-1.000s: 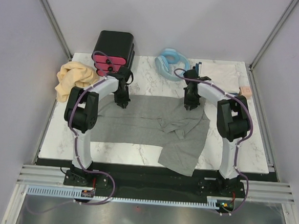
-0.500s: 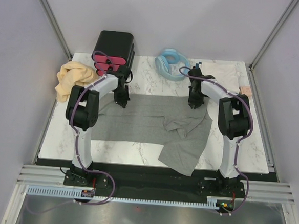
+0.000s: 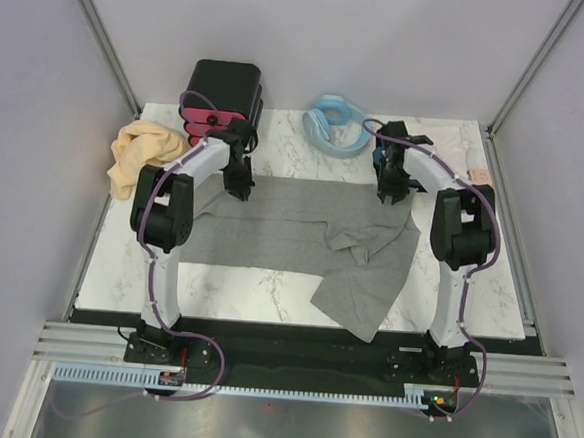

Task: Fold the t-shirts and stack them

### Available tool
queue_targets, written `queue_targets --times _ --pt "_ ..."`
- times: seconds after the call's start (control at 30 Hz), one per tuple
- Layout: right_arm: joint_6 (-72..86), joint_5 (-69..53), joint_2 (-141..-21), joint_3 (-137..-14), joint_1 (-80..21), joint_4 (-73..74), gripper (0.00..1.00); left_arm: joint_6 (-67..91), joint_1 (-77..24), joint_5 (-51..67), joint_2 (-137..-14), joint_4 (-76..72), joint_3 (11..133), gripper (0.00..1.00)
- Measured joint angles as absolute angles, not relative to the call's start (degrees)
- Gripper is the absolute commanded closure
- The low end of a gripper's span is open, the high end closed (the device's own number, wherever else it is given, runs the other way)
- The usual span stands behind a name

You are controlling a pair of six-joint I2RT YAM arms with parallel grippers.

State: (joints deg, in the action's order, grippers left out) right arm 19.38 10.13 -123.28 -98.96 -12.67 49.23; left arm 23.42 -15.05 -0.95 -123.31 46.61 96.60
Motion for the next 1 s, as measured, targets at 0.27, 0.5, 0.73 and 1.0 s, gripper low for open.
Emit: queue_targets --times 0.27,0.5,0.73,1.0 --pt "18.59 6.07 -109.86 -100.73 -12.53 53.91 0.59 23.44 -14.85 0.67 -109.82 48.03 93.23 0.79" --pt "19.09 -2.11 -93.56 -85.41 -13.04 51.62 0.45 23.44 -15.94 7.86 -97.45 46.57 84.99 0.71" --pt "19.53 -16.47 -92.16 -68.38 -13.28 45.25 0.44 23.44 -19.29 11.09 -94.98 46.76 72.47 0.71" --pt "25.63 -30.17 -96.97 -66.52 -13.61 36.27 0.45 23.44 -18.98 11.99 -91.48 46.35 72.4 0.71"
